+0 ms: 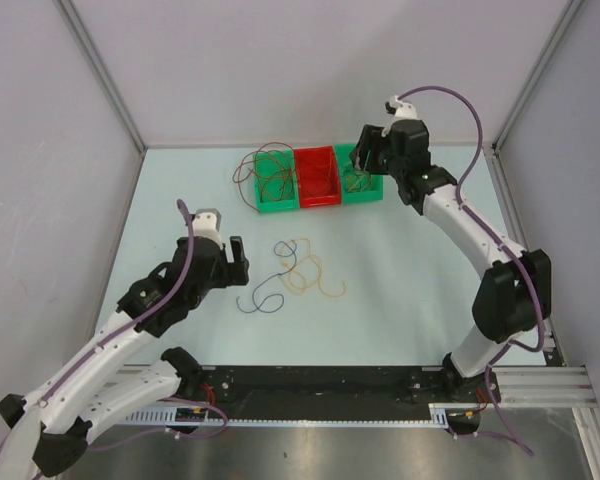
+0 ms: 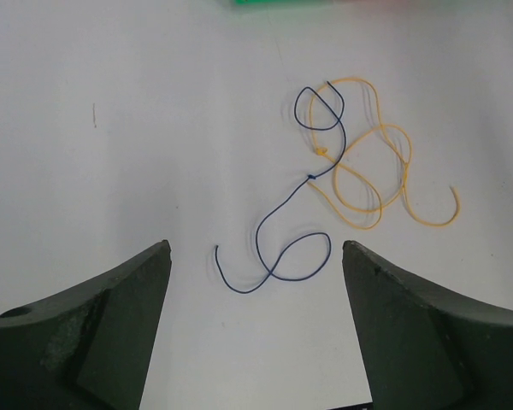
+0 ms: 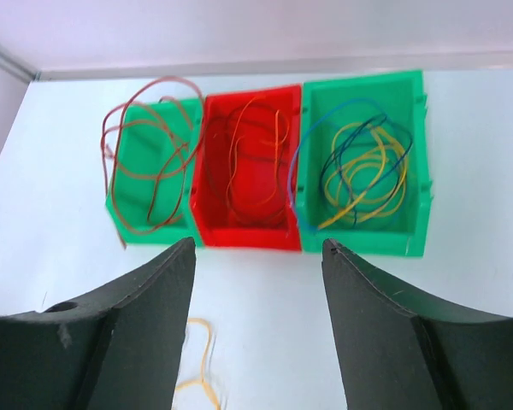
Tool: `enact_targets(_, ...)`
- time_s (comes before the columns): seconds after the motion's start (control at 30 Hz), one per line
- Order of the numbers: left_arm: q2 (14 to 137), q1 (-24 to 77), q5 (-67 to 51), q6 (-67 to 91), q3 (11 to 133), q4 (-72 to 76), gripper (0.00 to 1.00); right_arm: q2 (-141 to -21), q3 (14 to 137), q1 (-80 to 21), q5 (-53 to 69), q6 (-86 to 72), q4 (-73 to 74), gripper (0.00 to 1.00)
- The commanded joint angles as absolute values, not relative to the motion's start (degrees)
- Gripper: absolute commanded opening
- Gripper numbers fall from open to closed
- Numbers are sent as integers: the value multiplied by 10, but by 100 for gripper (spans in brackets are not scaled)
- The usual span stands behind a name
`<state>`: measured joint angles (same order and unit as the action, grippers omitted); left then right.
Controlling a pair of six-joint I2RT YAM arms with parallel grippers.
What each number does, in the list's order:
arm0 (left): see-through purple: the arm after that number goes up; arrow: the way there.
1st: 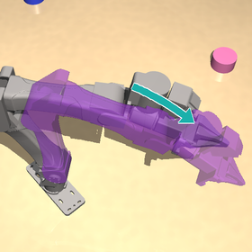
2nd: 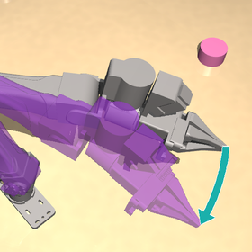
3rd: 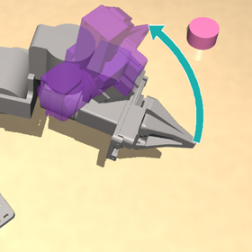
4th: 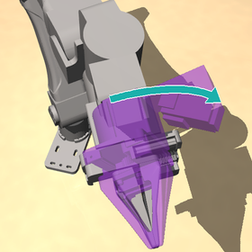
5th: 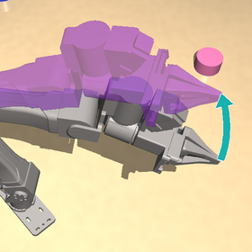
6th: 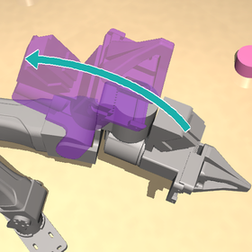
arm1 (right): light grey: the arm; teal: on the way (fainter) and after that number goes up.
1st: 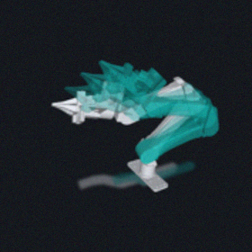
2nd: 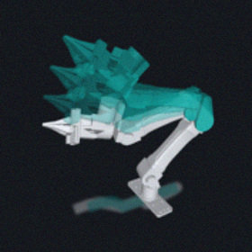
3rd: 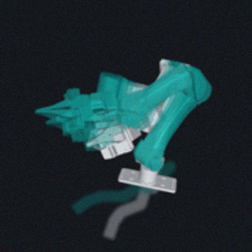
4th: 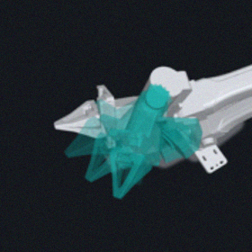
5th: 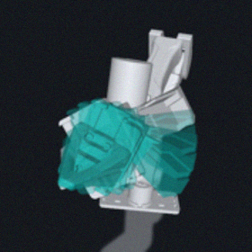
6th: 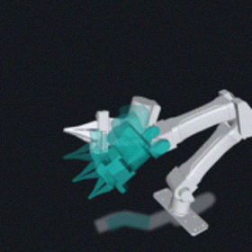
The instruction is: Untangle the cables
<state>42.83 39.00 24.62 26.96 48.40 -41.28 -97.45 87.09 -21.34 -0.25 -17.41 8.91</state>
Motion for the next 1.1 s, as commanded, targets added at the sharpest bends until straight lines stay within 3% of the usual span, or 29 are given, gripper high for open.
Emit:
enact_targets(0.0,449,388,206,299,478,-399,85,-916,810,-237,-21,-185,88,66)
enact_targets(0.4,589,399,182,339,428,-271,71,-884,737,-305,-12,-171,114,65)
enact_targets(0.67,710,410,192,310,410,-168,69,-850,659,-306,17,-178,106,65)
enact_targets(1.07,817,411,214,289,429,-130,59,-809,608,-299,25,-188,100,66)
